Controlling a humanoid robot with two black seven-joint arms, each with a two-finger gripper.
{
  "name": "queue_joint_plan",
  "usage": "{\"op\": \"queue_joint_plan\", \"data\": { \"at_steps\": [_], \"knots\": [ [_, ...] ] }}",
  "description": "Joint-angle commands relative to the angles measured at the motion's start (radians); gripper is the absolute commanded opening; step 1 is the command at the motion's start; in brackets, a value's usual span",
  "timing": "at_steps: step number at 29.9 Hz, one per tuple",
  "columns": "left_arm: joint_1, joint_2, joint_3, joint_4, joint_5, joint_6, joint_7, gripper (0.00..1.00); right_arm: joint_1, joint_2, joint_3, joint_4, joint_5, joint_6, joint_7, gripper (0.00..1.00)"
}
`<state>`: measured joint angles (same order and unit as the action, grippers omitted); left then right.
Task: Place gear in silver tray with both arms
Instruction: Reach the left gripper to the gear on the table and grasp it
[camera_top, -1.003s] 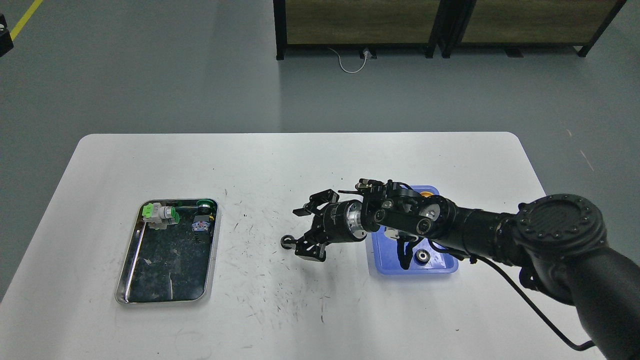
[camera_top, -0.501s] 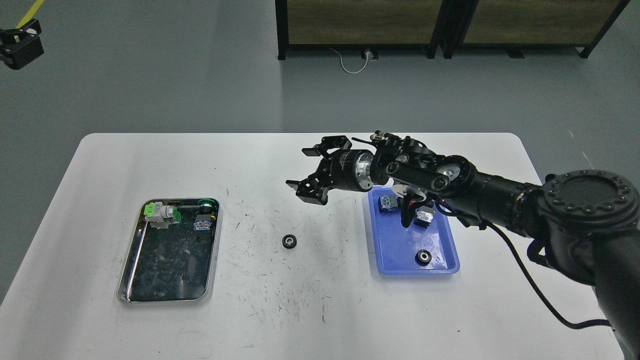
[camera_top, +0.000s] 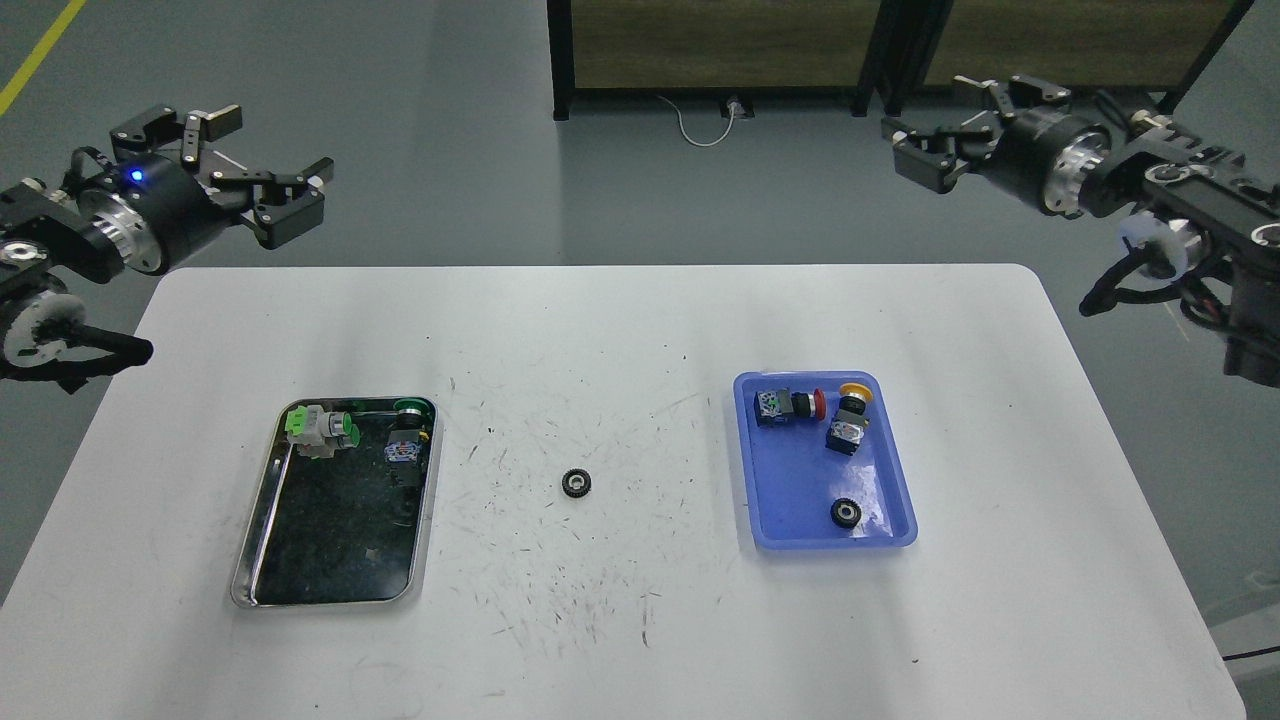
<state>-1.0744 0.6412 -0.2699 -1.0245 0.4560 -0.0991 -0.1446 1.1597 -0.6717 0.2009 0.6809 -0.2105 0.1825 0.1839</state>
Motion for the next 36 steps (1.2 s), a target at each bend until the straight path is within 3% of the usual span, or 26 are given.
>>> {"op": "queue_joint_plan", "data": {
  "at_steps": [1,8,15,25,36],
  "knots": [
    [0.039,-0.054,0.023,-0.029,0.071,0.004,-0.006,0.98,0.014,-0.072,0.058,0.000,0.043,-0.001,-0.003,0.87],
    [0.177,-0.159,0.049,-0.104,0.203,0.032,-0.029,0.98,0.054,-0.138,0.066,-0.035,0.075,-0.008,-0.003,0.88],
    [0.292,-0.297,0.047,-0.095,0.283,0.078,-0.044,0.98,0.054,-0.138,0.061,-0.053,0.075,-0.020,-0.003,0.88],
    [0.323,-0.541,0.084,0.136,0.326,0.107,-0.061,0.98,0.054,-0.115,0.052,-0.073,0.074,-0.024,-0.004,0.89],
    [0.355,-0.641,0.123,0.262,0.323,0.153,-0.069,0.98,0.051,-0.108,0.052,-0.075,0.072,-0.024,-0.004,0.89]
  ]
}}
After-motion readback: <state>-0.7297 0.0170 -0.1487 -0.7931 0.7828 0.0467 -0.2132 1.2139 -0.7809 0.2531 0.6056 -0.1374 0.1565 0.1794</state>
